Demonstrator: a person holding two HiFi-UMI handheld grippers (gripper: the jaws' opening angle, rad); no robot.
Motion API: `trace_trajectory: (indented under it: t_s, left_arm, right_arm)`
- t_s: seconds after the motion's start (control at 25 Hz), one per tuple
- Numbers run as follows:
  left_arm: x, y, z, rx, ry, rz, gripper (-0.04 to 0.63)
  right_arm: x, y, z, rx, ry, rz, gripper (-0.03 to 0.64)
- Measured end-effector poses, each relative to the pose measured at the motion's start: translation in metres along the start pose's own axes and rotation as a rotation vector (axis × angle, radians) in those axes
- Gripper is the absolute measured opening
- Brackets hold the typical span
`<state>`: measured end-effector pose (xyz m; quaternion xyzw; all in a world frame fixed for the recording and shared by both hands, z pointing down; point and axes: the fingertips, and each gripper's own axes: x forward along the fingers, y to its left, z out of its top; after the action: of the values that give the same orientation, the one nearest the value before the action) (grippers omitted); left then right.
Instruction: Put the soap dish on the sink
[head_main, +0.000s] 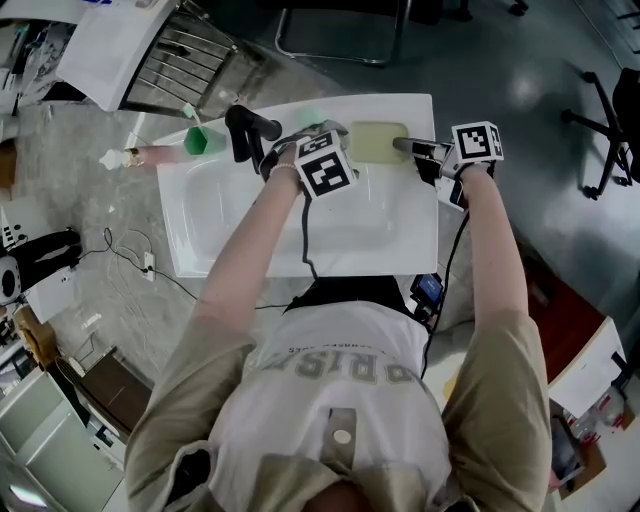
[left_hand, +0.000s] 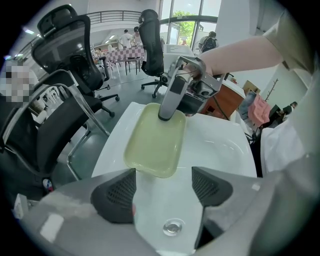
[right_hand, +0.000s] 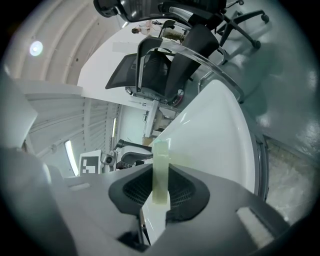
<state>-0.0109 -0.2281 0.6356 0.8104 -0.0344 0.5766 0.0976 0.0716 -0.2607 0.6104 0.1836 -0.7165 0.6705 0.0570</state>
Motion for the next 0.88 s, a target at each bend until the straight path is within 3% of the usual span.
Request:
trace_trajectory:
  t_s: [0.28, 0.56, 0.88]
  left_arm:
    - [0.0, 0.006, 0.002, -0.051, -0.009, -0.007, 0.368]
    - [0.001, 0.011, 0.002, -0.091, -0.026, 0.003, 0.368]
    - [0.0, 0.025, 0.009, -0.14, -0.05, 0.077, 0.368]
  right_arm:
    - [0.006, -0.003, 0.014, -0.048, 0.01, -0.035, 0.063]
    - [0.007, -0.014, 0.025, -0.088, -0.015, -0.139, 0.058]
    - [0.007, -0.017, 0.036, -0.098, -0.122, -0.239, 0.057]
